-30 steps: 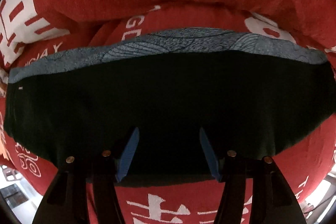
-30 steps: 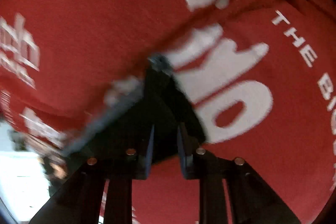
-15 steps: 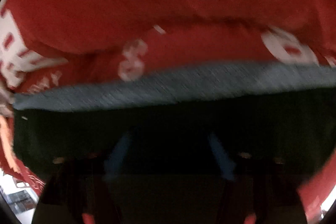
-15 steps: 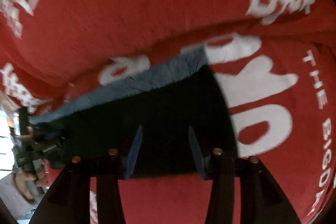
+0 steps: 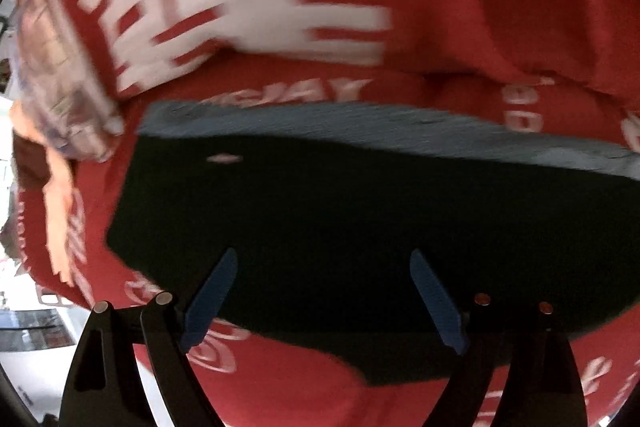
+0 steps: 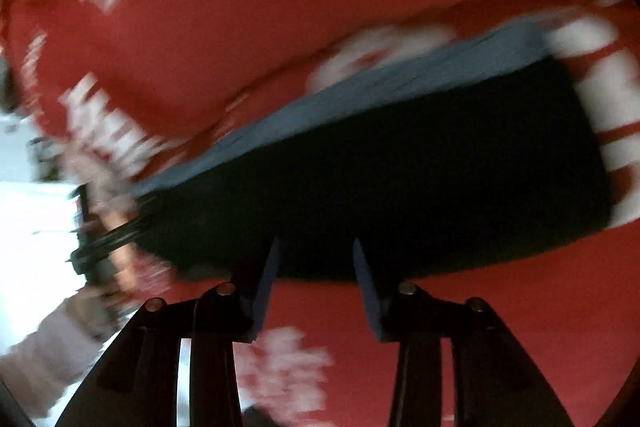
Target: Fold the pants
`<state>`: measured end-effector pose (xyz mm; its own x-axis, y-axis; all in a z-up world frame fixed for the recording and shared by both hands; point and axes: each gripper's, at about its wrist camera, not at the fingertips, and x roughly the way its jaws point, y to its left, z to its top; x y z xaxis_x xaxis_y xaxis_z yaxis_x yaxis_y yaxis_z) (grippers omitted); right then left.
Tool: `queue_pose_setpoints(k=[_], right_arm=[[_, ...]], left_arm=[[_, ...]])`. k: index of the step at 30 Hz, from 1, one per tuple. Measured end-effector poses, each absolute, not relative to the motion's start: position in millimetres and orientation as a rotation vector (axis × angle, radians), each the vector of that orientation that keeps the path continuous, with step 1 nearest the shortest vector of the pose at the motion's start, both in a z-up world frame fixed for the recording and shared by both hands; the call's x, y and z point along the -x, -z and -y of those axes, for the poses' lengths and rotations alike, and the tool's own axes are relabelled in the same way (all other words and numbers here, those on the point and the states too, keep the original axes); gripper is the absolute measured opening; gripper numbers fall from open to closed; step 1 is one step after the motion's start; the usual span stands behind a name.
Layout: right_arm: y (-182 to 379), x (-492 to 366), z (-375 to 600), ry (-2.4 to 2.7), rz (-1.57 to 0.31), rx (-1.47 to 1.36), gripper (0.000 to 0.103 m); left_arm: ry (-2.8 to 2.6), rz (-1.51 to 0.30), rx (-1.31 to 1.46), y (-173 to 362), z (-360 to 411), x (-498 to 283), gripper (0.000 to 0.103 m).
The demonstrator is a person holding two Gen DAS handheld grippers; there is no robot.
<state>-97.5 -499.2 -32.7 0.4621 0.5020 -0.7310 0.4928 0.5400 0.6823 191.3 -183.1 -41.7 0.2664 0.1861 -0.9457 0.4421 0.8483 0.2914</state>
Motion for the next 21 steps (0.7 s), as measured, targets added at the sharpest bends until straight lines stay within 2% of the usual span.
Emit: queue_pose_setpoints(k=[4,7,8,9,12,18,20,21], right_arm=[[76,53,395,-0.165,-1.182,-1.237,0.044],[111,27,336,-0.177,-1.16,-1.351,0.044],[121,21,325,-0.161,-1.154,-1.377,0.044],[131,14,317,-0.134,-1.154,-1.388,0.044],[145,4,303,-0.06,-1.153,-1.402,0.044],[130,3,297,-0.022,-1.155,-1.391,0.044],[133,3,299,-0.007,-1.174,-1.418,0.034],[132,1,298,0.006,-1.189,-1.419,0.016]], left_arm=[[0.135,-1.283,-0.562,58,122,-224,0.09],[0.108,-1.331,-0.541,87,81,-245,0.09],[0.13,-1.355,-0.511,91,70,-247,0.092],[0.151,-1.347,-0.471,93,63,-250,0.1],[0.202,-1.351,-0.432,95,53,-254,0.103],[0.255,-1.318,-0.417,95,48,-249,0.103],[0.258,-1.31,-0.418,96,46,-249,0.103],[0.259,-1.31,-0.416,101,39,-254,0.103]])
